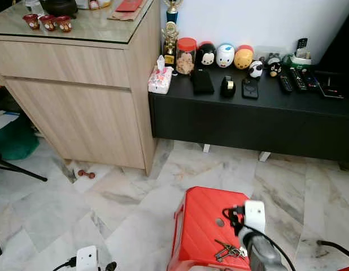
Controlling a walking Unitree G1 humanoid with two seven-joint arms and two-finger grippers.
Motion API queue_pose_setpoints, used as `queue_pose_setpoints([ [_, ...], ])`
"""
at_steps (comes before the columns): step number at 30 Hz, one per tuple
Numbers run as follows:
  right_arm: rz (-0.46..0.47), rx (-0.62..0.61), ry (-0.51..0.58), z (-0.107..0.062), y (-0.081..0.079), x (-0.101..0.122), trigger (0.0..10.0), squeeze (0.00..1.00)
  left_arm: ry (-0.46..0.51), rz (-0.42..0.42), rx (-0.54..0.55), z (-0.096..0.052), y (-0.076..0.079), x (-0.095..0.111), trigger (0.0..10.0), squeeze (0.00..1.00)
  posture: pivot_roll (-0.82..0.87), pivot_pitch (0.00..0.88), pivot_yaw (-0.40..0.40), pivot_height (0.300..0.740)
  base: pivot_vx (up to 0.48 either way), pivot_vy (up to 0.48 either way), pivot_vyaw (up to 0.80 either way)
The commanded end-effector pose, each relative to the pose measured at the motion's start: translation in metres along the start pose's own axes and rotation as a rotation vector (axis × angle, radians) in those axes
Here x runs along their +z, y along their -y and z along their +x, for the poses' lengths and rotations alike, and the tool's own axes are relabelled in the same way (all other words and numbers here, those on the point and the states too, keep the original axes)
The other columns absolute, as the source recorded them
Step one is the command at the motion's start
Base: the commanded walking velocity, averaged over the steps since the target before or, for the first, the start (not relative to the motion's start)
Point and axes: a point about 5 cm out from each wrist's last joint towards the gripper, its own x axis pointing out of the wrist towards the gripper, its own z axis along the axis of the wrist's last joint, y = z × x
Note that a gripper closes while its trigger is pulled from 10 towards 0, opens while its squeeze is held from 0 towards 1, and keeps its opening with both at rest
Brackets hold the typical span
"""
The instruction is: Hang keys on a hook
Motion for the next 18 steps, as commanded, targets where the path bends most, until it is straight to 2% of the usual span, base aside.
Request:
queue_pose_setpoints([
  [1, -0.001, -0.025, -0.123, -0.007, 0.008, -0.026, 10.0, 0.00, -0.036, 0.026, -0.007, -0.002, 0.002, -0.008, 10.0, 0.00, 0.12, 0.068, -0.058, 0.740, 0.000, 0.000, 0.00],
  [3, -0.003, -0.032, -0.162, -0.010, 0.010, -0.036, 10.0, 0.00, -0.039, 0.030, -0.007, -0.002, 0.002, -0.009, 10.0, 0.00, 0.12, 0.065, -0.060, 0.740, 0.000, 0.000, 0.00],
  [4, 0.028, -0.055, -0.210, -0.014, 0.013, -0.047, 10.0, 0.00, -0.042, 0.035, -0.004, -0.002, 0.001, -0.010, 10.0, 0.00, 0.13, 0.061, -0.061, 0.740, 0.000, 0.000, 0.00],
  [6, 0.056, -0.075, -0.244, -0.018, 0.016, -0.054, 10.0, 0.00, -0.043, 0.037, -0.003, -0.003, 0.000, -0.011, 10.0, 0.00, 0.13, 0.060, -0.063, 0.740, 0.000, 0.000, 0.00],
  [8, 0.082, -0.096, -0.263, -0.021, 0.018, -0.061, 10.0, 0.00, -0.042, 0.041, 0.004, -0.004, -0.007, -0.013, 10.0, 0.00, 0.14, 0.059, -0.065, 0.740, 0.000, 0.000, 0.00],
  [9, 0.082, -0.096, -0.263, -0.021, 0.018, -0.061, 10.0, 0.00, -0.042, 0.041, 0.004, -0.004, -0.007, -0.013, 10.0, 0.00, 0.14, 0.059, -0.065, 0.740, 0.000, 0.000, 0.00],
  [11, 0.069, -0.073, -0.247, -0.020, 0.016, -0.059, 10.0, 0.00, -0.044, 0.049, 0.022, -0.008, -0.020, -0.015, 10.0, 0.00, 0.13, 0.060, -0.062, 0.740, 0.000, 0.000, 0.00],
  [13, 0.070, -0.061, -0.235, -0.019, 0.015, -0.057, 10.0, 0.00, -0.049, 0.061, 0.028, -0.009, -0.025, -0.016, 10.0, 0.00, 0.13, 0.060, -0.062, 0.740, 0.000, 0.000, 0.00],
  [18, 0.074, -0.071, -0.230, -0.018, 0.015, -0.056, 10.0, 0.00, -0.066, 0.069, 0.023, -0.008, -0.021, -0.018, 10.0, 0.00, 0.12, 0.064, -0.058, 0.740, 0.000, 0.000, 0.00],
])
